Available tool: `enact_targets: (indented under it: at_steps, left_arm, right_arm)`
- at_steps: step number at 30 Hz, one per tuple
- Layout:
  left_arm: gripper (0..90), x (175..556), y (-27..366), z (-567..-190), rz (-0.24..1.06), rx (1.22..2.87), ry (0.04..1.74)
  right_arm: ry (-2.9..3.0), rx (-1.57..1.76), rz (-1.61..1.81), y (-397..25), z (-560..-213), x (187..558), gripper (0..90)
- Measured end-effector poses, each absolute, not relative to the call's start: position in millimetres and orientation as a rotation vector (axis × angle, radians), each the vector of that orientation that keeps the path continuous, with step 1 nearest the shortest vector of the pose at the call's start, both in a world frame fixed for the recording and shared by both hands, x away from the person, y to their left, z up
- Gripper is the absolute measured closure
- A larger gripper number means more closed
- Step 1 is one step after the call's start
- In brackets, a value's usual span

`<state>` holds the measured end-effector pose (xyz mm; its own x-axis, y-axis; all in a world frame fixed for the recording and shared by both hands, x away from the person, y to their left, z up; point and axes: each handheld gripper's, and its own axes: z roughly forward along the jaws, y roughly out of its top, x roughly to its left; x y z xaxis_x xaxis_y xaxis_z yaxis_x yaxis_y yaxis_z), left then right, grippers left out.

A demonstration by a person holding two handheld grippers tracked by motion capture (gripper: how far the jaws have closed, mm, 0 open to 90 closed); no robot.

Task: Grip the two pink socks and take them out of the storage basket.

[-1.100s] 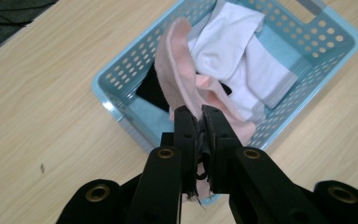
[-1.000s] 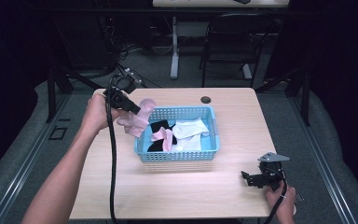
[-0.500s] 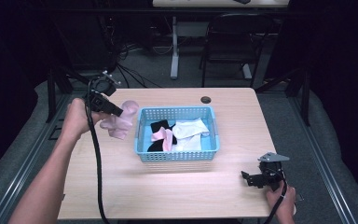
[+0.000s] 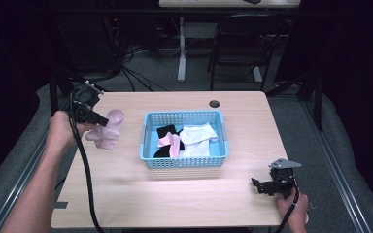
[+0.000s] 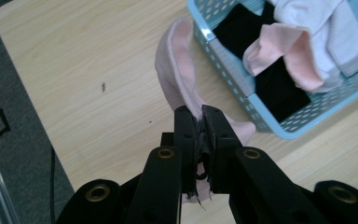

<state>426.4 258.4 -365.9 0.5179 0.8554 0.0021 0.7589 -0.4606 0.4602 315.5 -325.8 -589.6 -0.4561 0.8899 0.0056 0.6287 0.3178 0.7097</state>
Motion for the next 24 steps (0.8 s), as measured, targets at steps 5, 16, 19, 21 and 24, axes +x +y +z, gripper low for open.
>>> enact_targets:
  at_steps: [5,16,19,21,24]
  left_arm:
    - [84.8,426.8,273.9,-383.2,0.315,2.35,1.394]
    - [84.8,427.8,309.3,-434.0,0.233,2.289,1.541]
    - [84.8,428.9,313.3,-451.7,0.202,2.299,1.574]
    - [84.4,429.8,316.3,-461.5,0.174,2.289,1.598]
    - [83.2,430.0,319.8,-472.0,0.157,2.282,1.625]
  right_arm:
    - [2.203,1.351,0.922,-325.7,-589.6,315.5,0.0]
    - [2.202,1.351,0.922,-325.7,-589.6,315.5,0.0]
    - [2.202,1.35,0.921,-325.7,-589.6,315.5,0.0]
    - [2.202,1.35,0.922,-325.7,-589.6,315.5,0.0]
    - [2.202,1.351,0.921,-325.7,-589.5,315.5,0.0]
